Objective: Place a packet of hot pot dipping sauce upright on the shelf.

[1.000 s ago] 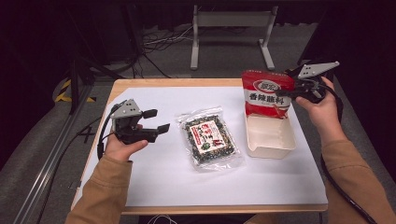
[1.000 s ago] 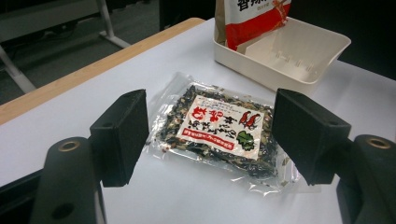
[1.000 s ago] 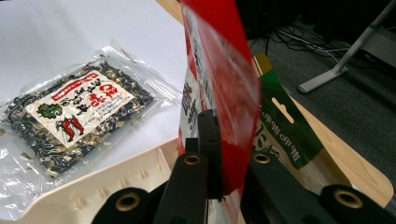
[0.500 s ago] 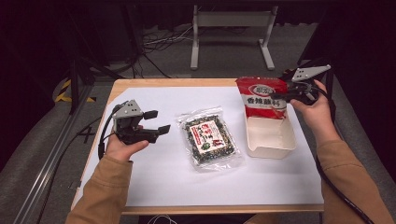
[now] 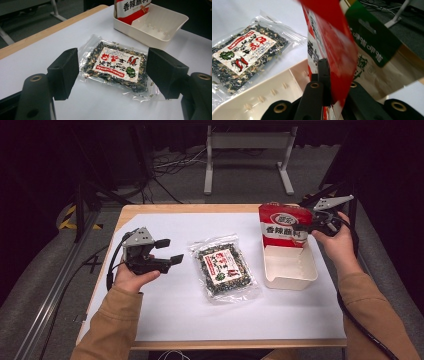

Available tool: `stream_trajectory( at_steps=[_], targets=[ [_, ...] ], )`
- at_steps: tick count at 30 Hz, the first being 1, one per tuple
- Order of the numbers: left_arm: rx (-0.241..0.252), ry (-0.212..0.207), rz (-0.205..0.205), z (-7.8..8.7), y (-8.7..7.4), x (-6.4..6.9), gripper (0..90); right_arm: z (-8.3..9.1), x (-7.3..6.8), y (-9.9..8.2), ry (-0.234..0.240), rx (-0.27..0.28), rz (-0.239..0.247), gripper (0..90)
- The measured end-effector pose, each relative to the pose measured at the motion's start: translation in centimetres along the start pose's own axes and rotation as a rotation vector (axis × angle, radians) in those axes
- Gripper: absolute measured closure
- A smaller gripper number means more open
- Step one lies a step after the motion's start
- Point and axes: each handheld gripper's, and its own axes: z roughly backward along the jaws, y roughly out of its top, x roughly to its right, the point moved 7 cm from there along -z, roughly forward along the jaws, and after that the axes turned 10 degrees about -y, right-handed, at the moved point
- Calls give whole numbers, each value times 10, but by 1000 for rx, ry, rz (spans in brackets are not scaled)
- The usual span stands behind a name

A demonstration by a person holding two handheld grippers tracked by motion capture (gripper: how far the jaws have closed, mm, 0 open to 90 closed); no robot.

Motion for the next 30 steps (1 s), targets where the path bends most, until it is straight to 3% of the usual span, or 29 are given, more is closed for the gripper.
stream_trajectory(
  at_steps=[4,10,18,22,23,24,26,30],
  targets=[
    [-4,-7,7,-2,0,1,275,-1,5,-9,-15,-9,-40,888],
    [-9,-8,3,-4,-1,0,275,-4,6,-14,-43,-30,-42,888],
    [-16,-3,16,-7,-4,-3,272,-4,7,-15,-44,-22,-67,871],
    [-29,2,22,-11,-6,-5,267,-2,3,-11,-47,1,-77,776],
    [-19,-21,19,-13,-5,-5,252,0,2,-11,-50,18,-96,686],
    [-19,-21,19,-13,-5,-5,251,0,2,-11,-50,18,-96,686],
    [-21,-60,34,-15,-5,-2,249,1,1,-11,-59,26,-119,605],
    [-15,-52,22,-18,-4,-2,242,8,1,-12,-80,41,-137,516]
  ],
)
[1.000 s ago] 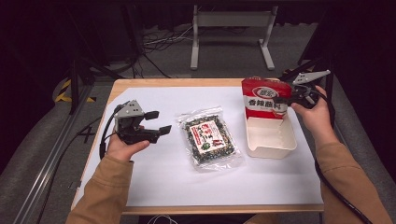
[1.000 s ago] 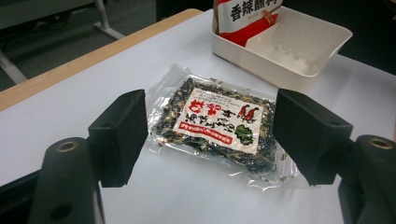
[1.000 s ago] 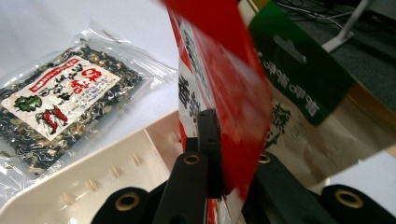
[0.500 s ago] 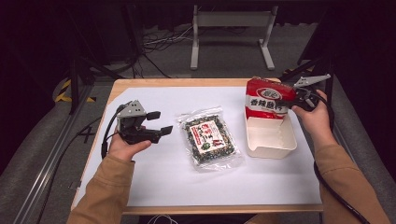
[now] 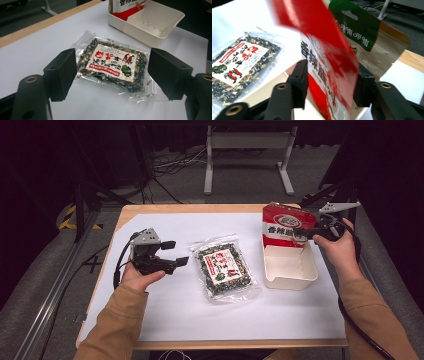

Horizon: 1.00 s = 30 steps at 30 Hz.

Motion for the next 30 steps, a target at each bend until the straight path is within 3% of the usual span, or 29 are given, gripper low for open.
stream_trajectory(
  at_steps=[5,12,14,16,18,21,30],
  targets=[
    [2,13,-3,-4,-1,-6,218,15,-3,1,-55,20,-3,422],
    [9,17,11,-7,-1,-11,212,42,-16,-3,-113,34,24,387],
    [5,28,16,-7,-1,-13,212,44,-18,-4,-121,37,25,382],
    [-2,50,20,-9,-2,-17,214,52,-21,-8,-161,34,45,377],
    [-34,90,24,-11,-5,-21,224,58,-25,-10,-160,45,40,377],
    [-43,89,34,-14,-6,-23,218,67,-33,-14,-158,66,35,380],
    [-55,105,38,-18,-8,-26,219,81,-61,-17,-85,136,42,392]
  ],
)
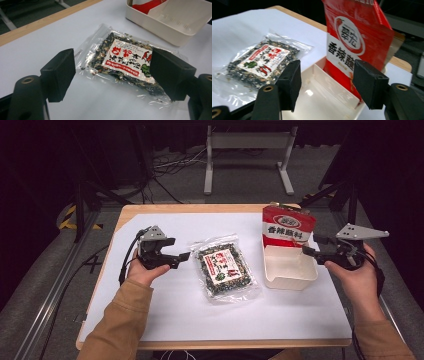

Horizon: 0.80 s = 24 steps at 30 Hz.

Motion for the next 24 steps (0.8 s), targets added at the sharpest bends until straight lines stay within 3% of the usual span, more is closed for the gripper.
stream_trajectory(
  at_steps=[7,14,18,24],
  targets=[
    [11,7,16,-3,-1,-5,226,7,-19,-5,67,28,-12,370],
    [4,-8,3,-8,4,-10,220,11,-39,-10,135,44,-3,363],
    [13,-16,25,-10,10,-11,214,12,-45,-9,152,47,8,367],
    [23,31,91,-28,14,-26,205,10,-55,-8,184,46,28,390]
  ],
)
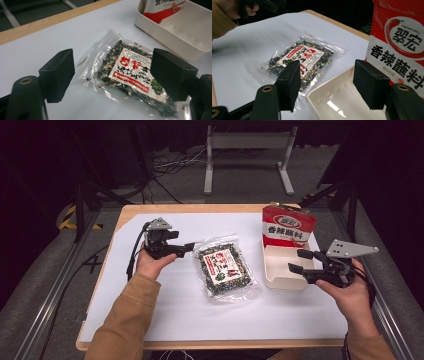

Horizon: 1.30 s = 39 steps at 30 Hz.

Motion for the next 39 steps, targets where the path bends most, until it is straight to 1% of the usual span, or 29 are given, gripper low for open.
stream_trajectory(
  at_steps=[1,2,6,9,12,13,15,16,18,19,20,23,25,26,27,29,31,32,35,39],
  targets=[
    [-4,6,7,-4,-1,-3,207,-1,-2,0,7,1,5,395],
    [-4,6,7,-4,-1,-3,212,-1,-2,0,7,1,5,395],
    [-4,16,61,-18,-6,-18,223,-1,-7,1,27,12,16,410],
    [-3,28,110,-28,-10,-29,256,-2,-10,2,46,20,20,437],
    [-24,55,120,-39,-12,-37,291,-2,-14,2,67,23,19,446],
    [-21,49,124,-41,-12,-39,305,-3,-15,1,76,22,18,446],
    [0,34,140,-45,-11,-43,339,-3,-16,1,87,23,17,445],
    [11,31,154,-46,-11,-46,347,-3,-17,1,91,23,16,443],
    [21,33,174,-49,-13,-52,360,-4,-18,0,99,23,16,441],
    [11,49,184,-51,-16,-56,368,-4,-19,0,104,24,18,441],
    [9,52,201,-53,-18,-59,379,-5,-20,0,107,23,22,440],
    [-17,48,237,-59,-25,-66,448,-6,-23,-1,118,20,34,439],
    [-25,50,239,-60,-27,-68,488,-6,-23,-1,120,21,38,439],
    [-37,49,244,-62,-30,-70,507,-6,-24,-1,124,23,40,436],
    [-42,50,253,-64,-32,-71,507,-6,-24,-1,124,23,40,436],
    [-53,28,279,-67,-36,-74,517,-7,-25,-1,125,22,42,435],
    [-56,16,302,-70,-39,-75,508,-7,-25,-2,126,21,45,433],
    [-64,5,308,-72,-40,-76,511,-8,-25,-2,127,20,45,432],
    [-73,-7,313,-75,-43,-76,520,-9,-26,-3,130,15,48,428],
    [-81,-29,331,-79,-47,-78,540,-11,-27,-4,132,10,54,422]
  ],
)
